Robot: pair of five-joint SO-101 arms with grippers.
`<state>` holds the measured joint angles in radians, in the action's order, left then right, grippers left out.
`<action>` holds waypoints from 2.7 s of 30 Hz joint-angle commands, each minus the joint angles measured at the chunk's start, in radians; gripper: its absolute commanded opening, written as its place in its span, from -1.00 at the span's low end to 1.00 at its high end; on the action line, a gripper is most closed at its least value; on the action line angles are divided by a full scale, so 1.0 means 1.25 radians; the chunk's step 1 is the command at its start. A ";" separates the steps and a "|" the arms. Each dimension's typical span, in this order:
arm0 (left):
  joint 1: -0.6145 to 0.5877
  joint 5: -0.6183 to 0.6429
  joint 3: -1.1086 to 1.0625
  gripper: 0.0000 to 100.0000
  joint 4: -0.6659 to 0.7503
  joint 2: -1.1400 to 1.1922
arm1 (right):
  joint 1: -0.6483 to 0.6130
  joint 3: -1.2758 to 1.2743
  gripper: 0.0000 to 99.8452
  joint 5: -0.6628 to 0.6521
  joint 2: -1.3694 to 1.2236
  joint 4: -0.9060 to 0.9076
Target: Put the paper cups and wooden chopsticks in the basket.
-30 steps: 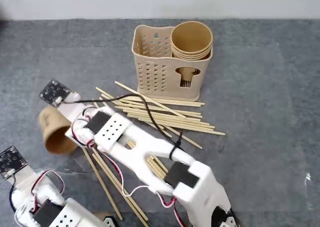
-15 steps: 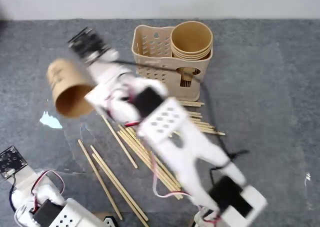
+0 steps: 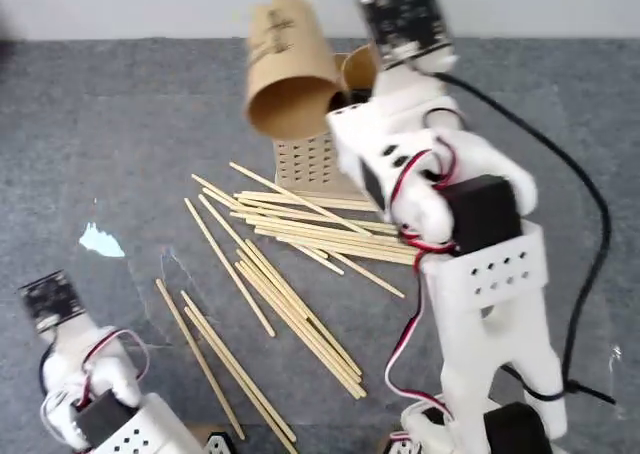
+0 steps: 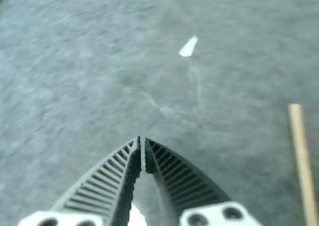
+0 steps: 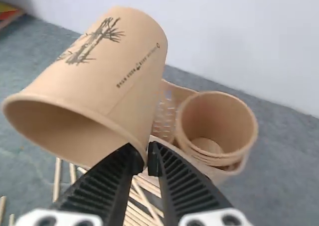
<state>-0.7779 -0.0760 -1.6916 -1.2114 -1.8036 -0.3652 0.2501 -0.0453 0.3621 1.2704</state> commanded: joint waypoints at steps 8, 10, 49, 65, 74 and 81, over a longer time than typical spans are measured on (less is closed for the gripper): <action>0.194 -0.004 0.007 -0.97 -0.007 -0.015 | 0.125 0.047 -0.98 -0.006 0.030 0.077; 0.194 -0.005 0.007 -0.97 -0.009 -0.015 | 0.147 0.045 -0.98 -0.004 0.026 0.091; 0.194 -0.007 0.007 -0.97 -0.023 -0.014 | 0.155 0.255 -0.98 -0.018 -0.192 0.071; 0.194 -0.007 0.007 -0.97 -0.023 -0.014 | 0.088 0.189 -0.98 -0.045 -0.138 0.422; 0.194 -0.007 0.007 -0.97 -0.023 -0.014 | 0.030 -0.184 -0.98 -0.141 0.095 0.414; 0.194 -0.006 0.007 -0.97 -0.023 -0.014 | 0.004 -0.465 -0.98 -0.291 0.250 0.373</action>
<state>-0.5401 -0.0806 -1.6916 -1.2359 -1.8036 -0.3330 -0.2225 -0.3184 0.5861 1.7507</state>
